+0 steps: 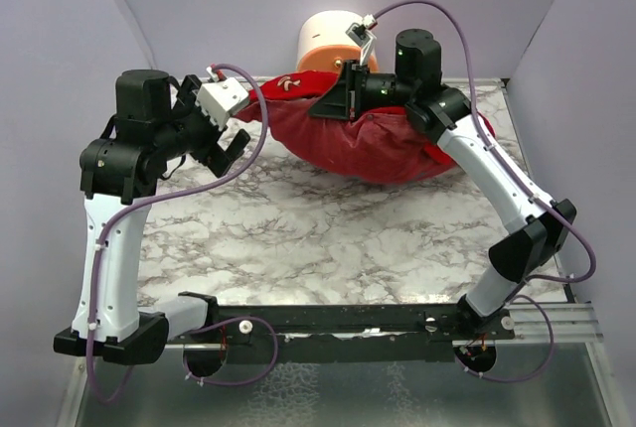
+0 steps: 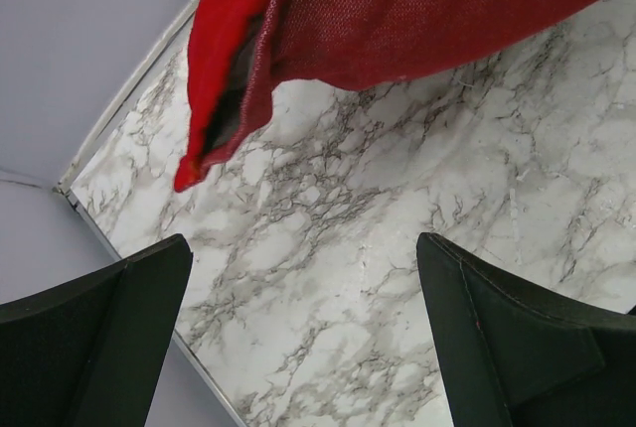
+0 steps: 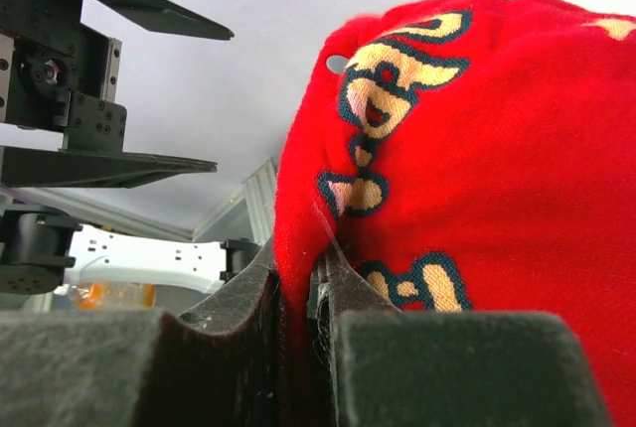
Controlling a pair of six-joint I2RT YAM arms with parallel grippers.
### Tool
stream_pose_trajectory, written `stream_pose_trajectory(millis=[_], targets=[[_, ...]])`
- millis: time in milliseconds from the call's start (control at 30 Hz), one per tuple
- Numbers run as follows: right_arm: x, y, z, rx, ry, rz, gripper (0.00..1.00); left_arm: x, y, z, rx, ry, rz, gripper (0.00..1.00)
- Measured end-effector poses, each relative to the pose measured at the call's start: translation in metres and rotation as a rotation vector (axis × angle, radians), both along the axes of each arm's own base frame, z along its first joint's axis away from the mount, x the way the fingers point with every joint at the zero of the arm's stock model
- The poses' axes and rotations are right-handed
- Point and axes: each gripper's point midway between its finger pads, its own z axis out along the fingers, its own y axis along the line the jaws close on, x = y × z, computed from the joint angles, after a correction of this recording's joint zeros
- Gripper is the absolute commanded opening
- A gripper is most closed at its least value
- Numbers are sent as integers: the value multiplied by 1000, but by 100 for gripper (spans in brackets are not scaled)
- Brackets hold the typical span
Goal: Remove the pillowcase from the pillow
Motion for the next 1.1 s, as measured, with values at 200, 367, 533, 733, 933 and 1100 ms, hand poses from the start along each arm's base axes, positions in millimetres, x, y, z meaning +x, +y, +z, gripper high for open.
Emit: stream_pose_trajectory(millis=[200,367,533,733,933,1100], targets=[[-15,-6,5,-4,-63,16,1,1,-4,-4,-16,-26,-19,95],[-34,-8,-6,-25,-80,44,1,6,-9,-11,-22,-30,-48,87],[-62,-9,-24,-51,-58,80,1,14,-14,-32,-22,1,-64,82],[-81,1,-40,-82,-45,114,1,13,-26,-65,-19,81,-108,76],[-84,3,-42,-87,-49,122,1,4,-35,-101,15,141,-158,46],[-85,3,-44,-96,-45,126,1,10,-34,-102,24,92,-142,0]])
